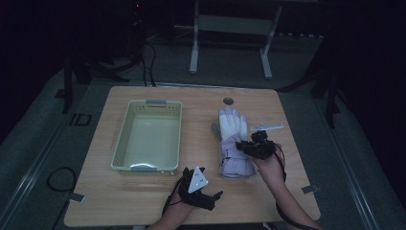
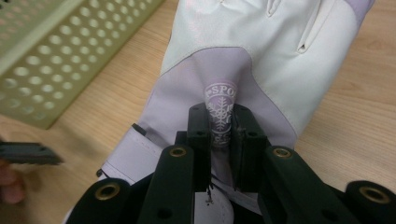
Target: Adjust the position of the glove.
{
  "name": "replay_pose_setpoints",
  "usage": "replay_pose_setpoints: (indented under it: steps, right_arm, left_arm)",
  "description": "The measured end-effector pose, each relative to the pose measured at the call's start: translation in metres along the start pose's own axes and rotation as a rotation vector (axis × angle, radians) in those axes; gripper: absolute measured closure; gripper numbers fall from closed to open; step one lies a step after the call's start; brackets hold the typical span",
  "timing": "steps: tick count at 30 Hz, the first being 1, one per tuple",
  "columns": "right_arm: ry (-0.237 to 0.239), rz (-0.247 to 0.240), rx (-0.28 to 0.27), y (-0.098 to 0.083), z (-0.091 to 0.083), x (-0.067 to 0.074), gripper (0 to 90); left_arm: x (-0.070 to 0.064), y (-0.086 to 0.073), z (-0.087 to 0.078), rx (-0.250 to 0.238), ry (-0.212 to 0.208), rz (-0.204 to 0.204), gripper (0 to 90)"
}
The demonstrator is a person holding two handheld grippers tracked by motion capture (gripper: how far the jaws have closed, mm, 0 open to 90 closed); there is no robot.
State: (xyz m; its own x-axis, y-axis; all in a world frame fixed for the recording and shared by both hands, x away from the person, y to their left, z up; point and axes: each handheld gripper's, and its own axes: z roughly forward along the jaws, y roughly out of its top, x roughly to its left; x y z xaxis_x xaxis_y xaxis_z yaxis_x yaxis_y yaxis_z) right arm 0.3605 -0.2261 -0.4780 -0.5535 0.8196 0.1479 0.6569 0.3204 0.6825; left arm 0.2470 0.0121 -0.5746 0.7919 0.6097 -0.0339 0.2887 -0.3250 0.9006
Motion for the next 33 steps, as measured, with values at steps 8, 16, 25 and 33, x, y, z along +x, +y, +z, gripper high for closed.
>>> replay_pose_setpoints:
  steps: [8, 16, 25, 33]
  right_arm:
    - [-0.030, 0.014, 0.053, -0.009, 0.026, -0.006, 78.4]
    - [-0.017, 0.005, 0.050, -0.014, 0.031, -0.010, 69.7]
    - [0.042, -0.083, -0.055, -0.014, 0.006, -0.014, 35.3]
    - [0.114, -0.126, -0.162, -0.017, -0.018, -0.033, 13.8]
  left_arm:
    - [0.000, 0.000, 0.000, -0.001, 0.000, 0.002, 1.0]
    - [0.001, 0.000, 0.000, 0.005, -0.001, -0.004, 1.0]
    - [-0.001, 0.000, 0.001, 0.009, 0.023, 0.002, 1.0]
    - [0.004, 0.000, 0.001, -0.001, -0.013, -0.057, 1.0]
